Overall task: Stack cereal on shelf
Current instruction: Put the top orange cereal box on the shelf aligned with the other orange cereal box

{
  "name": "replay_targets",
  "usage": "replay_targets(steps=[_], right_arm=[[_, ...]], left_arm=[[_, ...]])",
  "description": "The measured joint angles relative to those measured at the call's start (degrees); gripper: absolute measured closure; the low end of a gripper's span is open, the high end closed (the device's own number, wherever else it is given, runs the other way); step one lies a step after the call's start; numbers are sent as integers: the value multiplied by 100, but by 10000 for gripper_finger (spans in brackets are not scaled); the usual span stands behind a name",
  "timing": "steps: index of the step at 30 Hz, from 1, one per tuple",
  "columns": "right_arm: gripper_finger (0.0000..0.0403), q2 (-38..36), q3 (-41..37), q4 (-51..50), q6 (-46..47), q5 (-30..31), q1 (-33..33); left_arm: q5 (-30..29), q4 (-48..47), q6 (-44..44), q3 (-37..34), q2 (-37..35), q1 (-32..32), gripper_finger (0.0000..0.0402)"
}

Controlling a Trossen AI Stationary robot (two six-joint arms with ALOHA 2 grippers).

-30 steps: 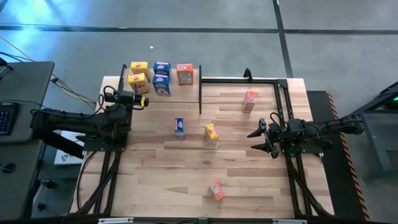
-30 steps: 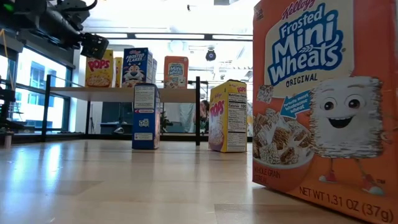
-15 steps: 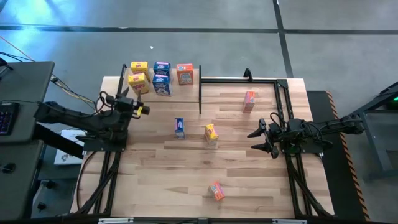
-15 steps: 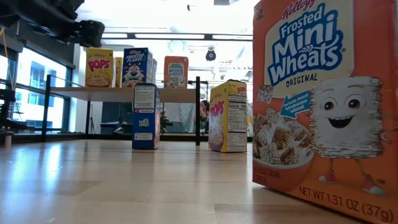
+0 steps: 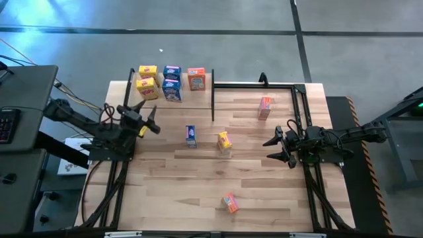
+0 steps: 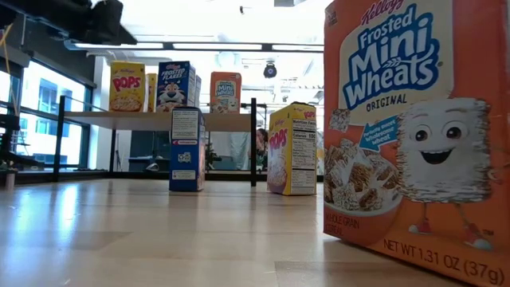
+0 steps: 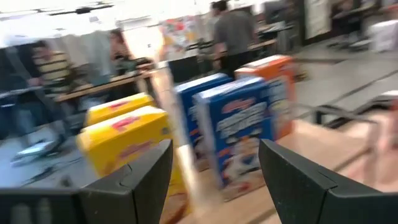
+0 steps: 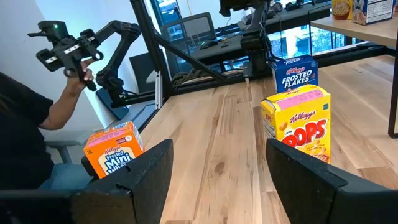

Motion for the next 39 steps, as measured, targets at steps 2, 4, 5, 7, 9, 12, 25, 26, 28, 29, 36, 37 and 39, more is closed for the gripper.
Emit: replay_targets(steps=[2,4,5,7,9,12,25,26,28,29,36,37,39], right_arm=[[153,1,-2,0,-1,0,1],[153,0,0,2,0,0,0],[153,1,-1,0,-1,0,2],[153,2,-2,-2,0,0,1],[153,1,-1,-4,-2,0,1],[153,2,0,-9,0,0,1],[153,1,-1,112,0,0,1],[153,2,-2,150,0,0,0],[153,0,-2,192,72,0,2],[153,0,0,198,160,2,0],[153,2,-2,229,656,219,2],[153,2,-2,232,654,297,2],[153,2,0,237,597,474,0]], left_arm=[[243,160,-13,0,5,-131,172],[489,275,-145,0,22,-232,172],[606,326,-243,0,28,-268,172],[864,414,-475,0,36,-324,172],[1168,509,-735,0,35,-363,172],[1584,512,-1103,0,37,-405,172],[2957,1248,-2232,0,37,-454,172],[2988,1319,-2200,0,37,-454,172],[2993,1467,-2085,0,37,-453,172],[2993,1536,-2025,0,37,-451,172],[3088,1537,-1200,410,56,-451,172],[3097,1519,-1010,506,61,-451,172],[3095,1502,-594,696,63,-451,172]])
